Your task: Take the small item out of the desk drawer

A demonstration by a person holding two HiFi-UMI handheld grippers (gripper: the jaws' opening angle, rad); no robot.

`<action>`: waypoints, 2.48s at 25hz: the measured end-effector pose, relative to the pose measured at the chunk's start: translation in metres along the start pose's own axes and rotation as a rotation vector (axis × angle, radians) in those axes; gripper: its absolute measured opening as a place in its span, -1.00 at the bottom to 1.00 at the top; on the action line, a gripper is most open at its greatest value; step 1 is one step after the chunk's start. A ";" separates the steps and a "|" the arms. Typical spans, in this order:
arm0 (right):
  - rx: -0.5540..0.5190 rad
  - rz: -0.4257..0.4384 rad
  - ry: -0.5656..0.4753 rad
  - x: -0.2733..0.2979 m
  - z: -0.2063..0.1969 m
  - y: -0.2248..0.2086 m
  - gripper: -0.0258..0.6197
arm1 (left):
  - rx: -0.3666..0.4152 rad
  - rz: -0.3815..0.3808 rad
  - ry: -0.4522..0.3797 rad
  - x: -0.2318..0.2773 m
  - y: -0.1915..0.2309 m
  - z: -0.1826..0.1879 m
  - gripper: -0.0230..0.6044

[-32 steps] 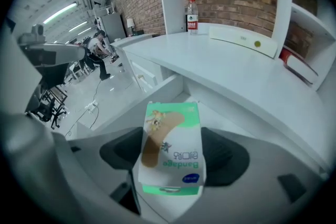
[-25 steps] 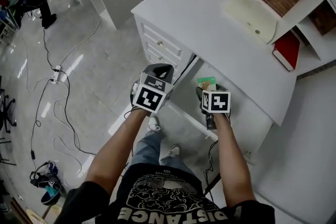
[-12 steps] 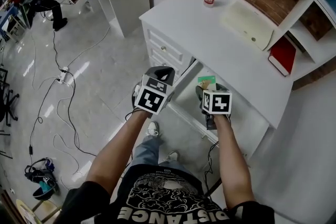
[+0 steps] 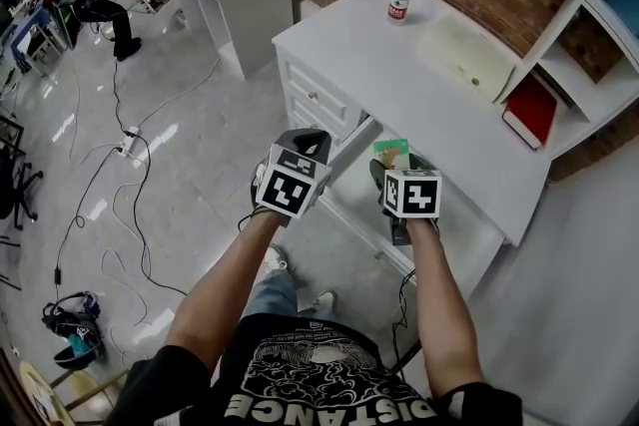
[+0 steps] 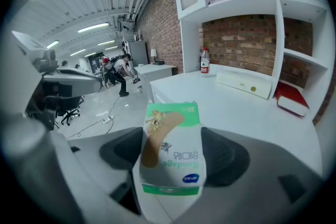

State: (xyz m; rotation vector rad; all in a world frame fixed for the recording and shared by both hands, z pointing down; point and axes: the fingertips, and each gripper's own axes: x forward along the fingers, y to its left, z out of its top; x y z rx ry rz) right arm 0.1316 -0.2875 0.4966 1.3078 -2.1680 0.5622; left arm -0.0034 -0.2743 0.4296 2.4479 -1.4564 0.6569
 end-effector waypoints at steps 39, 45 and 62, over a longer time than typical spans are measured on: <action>-0.046 -0.189 -0.398 -0.139 0.090 0.129 0.16 | 0.060 -0.102 -0.117 -0.138 0.047 0.001 -0.90; -0.039 -0.209 -0.414 -0.147 0.088 0.139 0.16 | 0.069 -0.112 -0.129 -0.146 0.052 0.000 -0.90; -0.028 -0.243 -0.412 -0.160 0.082 0.147 0.16 | 0.086 -0.141 -0.145 -0.158 0.049 0.005 -0.90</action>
